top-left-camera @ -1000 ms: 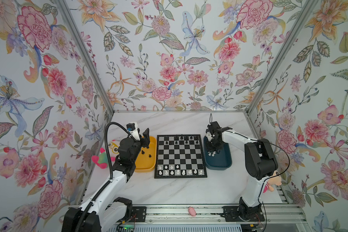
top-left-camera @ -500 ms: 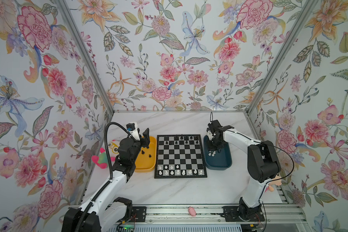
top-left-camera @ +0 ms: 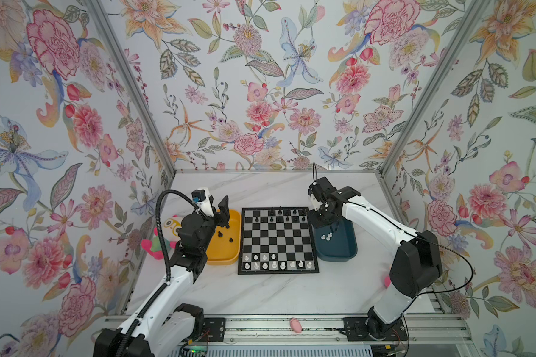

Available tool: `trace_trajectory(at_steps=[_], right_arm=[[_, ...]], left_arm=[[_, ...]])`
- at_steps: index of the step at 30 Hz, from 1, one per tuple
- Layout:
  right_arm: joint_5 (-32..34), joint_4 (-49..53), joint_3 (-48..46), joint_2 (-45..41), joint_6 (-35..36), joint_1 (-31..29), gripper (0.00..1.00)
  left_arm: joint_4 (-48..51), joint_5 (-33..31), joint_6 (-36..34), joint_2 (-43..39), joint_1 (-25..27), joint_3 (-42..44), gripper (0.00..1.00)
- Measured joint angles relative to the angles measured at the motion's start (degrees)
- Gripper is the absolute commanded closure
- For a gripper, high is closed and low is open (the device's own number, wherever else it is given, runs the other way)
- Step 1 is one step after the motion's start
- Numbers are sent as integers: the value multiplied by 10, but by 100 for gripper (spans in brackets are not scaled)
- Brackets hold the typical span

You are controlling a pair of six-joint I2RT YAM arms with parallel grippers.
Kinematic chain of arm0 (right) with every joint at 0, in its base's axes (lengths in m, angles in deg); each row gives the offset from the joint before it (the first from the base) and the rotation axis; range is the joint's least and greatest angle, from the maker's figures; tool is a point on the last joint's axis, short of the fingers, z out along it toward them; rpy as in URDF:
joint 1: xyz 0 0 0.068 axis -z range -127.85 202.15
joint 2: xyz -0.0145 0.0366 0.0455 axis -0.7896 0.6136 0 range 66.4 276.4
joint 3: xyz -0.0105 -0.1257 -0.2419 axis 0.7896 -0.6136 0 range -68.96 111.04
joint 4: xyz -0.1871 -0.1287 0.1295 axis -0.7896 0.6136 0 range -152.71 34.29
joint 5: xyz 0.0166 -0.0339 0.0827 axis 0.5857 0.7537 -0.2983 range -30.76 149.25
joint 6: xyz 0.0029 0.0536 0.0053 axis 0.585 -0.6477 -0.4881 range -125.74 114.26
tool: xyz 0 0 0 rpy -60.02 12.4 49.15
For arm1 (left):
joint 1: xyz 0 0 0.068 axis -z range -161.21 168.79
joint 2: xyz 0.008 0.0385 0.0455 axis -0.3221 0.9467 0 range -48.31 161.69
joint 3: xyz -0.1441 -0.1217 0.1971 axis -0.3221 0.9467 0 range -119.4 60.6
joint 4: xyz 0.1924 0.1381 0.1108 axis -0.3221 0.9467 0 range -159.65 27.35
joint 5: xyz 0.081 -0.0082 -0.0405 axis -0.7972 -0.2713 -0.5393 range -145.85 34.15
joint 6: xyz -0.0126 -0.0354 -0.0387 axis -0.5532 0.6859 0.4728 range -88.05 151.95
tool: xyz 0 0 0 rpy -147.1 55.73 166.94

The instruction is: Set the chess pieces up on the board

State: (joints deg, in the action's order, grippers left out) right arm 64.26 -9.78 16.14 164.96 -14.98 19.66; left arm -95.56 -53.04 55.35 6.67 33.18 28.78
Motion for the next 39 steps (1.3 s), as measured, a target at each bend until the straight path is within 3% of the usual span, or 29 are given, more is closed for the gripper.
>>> trace_trajectory(at_steps=[7,16,39], right_arm=[[-16,10,16,5,-21,-71,91],[-62,-9,19,73,-43,-131,93],[-103,-46,-5,118,-62,-164,94]], left_arm=[[-3,0,0,-6,0,7,39],[-4,0,0,-23,0,8,40],[-3,1,0,-29,0,10,39]])
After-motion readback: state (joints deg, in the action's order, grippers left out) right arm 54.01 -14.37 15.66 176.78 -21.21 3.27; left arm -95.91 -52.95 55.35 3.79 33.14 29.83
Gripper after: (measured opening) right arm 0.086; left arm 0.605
